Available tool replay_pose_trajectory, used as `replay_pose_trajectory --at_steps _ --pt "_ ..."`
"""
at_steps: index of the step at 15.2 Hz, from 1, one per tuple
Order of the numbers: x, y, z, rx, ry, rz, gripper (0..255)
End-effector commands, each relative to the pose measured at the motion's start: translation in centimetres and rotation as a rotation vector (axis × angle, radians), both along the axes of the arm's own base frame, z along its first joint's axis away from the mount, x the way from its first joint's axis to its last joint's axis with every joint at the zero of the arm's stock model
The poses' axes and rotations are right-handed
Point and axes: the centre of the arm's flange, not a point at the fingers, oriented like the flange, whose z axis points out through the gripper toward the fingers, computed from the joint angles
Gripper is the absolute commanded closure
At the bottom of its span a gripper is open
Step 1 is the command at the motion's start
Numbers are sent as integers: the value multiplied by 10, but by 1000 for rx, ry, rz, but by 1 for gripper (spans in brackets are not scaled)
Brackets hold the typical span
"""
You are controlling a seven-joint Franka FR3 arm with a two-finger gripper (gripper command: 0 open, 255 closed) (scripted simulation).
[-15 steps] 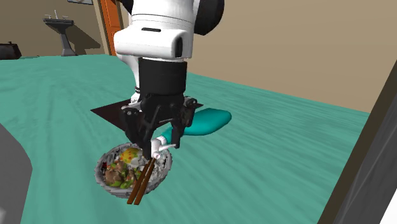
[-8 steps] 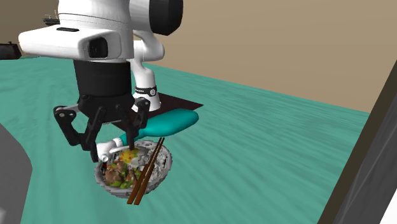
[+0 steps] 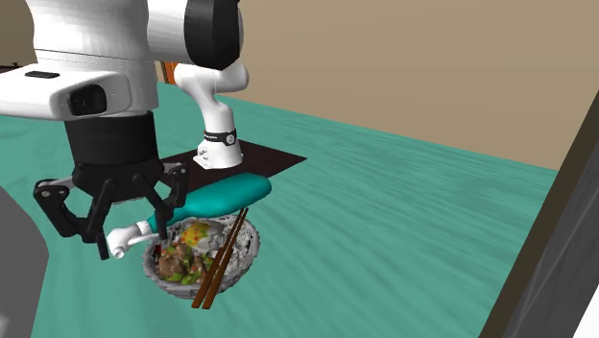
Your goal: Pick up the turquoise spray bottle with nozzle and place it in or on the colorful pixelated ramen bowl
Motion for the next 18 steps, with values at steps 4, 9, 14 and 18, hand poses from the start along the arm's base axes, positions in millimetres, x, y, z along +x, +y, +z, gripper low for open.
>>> replay_pose_trajectory --at_steps 4,9,14,18 --pt "0 1 -26 0 0 0 255" --pt "0 1 -53 0 0 0 255" --pt "0 1 -53 0 0 0 255" --pt "0 1 -53 0 0 0 0"
